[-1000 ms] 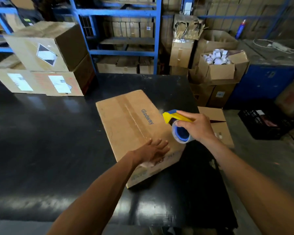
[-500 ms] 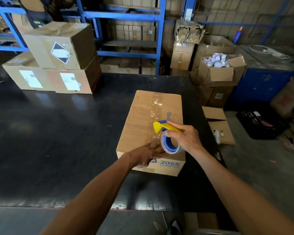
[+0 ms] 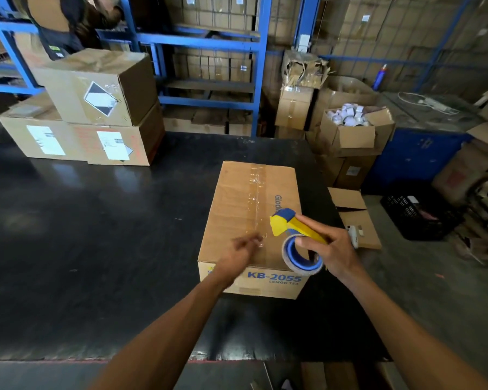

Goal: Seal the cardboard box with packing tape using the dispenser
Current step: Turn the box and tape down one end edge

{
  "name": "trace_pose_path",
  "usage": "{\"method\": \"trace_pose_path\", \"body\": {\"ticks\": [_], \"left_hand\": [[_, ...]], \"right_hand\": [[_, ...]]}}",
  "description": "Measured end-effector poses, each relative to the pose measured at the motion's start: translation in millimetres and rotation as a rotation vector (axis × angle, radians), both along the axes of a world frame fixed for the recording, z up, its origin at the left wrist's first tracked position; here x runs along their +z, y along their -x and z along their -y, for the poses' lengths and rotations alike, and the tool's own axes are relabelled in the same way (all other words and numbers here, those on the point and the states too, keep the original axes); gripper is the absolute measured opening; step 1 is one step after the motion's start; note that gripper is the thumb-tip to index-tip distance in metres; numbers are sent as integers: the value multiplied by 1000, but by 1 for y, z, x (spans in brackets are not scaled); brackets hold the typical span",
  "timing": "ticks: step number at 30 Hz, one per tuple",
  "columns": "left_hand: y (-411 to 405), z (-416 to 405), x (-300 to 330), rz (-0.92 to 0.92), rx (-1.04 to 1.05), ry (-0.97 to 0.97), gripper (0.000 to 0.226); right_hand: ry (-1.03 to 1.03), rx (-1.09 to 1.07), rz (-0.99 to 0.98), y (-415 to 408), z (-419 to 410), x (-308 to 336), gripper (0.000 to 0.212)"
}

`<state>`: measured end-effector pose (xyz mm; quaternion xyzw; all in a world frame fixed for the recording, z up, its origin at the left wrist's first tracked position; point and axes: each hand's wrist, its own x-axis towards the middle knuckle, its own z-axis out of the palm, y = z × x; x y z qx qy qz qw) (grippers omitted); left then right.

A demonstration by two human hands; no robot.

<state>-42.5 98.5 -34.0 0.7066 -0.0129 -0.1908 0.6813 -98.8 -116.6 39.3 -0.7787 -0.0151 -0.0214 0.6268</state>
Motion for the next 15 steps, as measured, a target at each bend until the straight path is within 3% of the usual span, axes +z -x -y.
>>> {"method": "trace_pose_path", "body": {"ticks": [2,4,7,10,15], "left_hand": [[-10,-10,20,-361,79,361,48],[-18,-27,38,-534,4,487,65],[-20,-42,61,-579,-179,434,77],[-14,-41,74,-556,-273,349,78],[-5,-50,78,-537,-182,329,44]], "right_hand": [[180,-13,157,4,3,7,48],[414,-30,407,6,4,11,52],[645,41,610,9,3,10,54],[898,164,563,13,-1,-11,61],[783,155,562,14,-7,-22,60]]}}
